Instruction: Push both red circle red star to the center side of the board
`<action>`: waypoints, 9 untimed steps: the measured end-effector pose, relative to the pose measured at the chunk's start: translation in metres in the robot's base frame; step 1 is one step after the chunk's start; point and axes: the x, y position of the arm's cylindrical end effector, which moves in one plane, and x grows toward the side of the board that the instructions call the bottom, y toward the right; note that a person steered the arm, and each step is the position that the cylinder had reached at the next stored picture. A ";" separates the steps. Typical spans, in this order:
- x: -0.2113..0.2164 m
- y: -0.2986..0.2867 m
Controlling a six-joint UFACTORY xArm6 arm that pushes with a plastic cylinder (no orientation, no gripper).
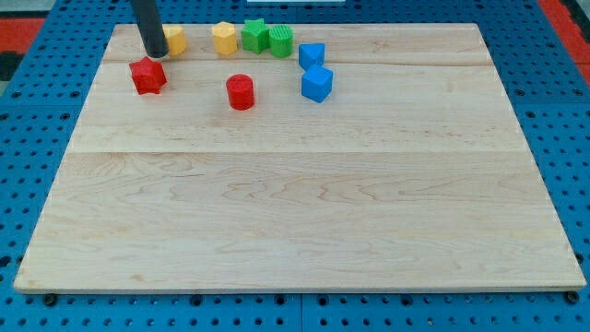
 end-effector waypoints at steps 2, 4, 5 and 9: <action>0.023 -0.039; 0.049 0.013; 0.052 0.063; 0.110 0.189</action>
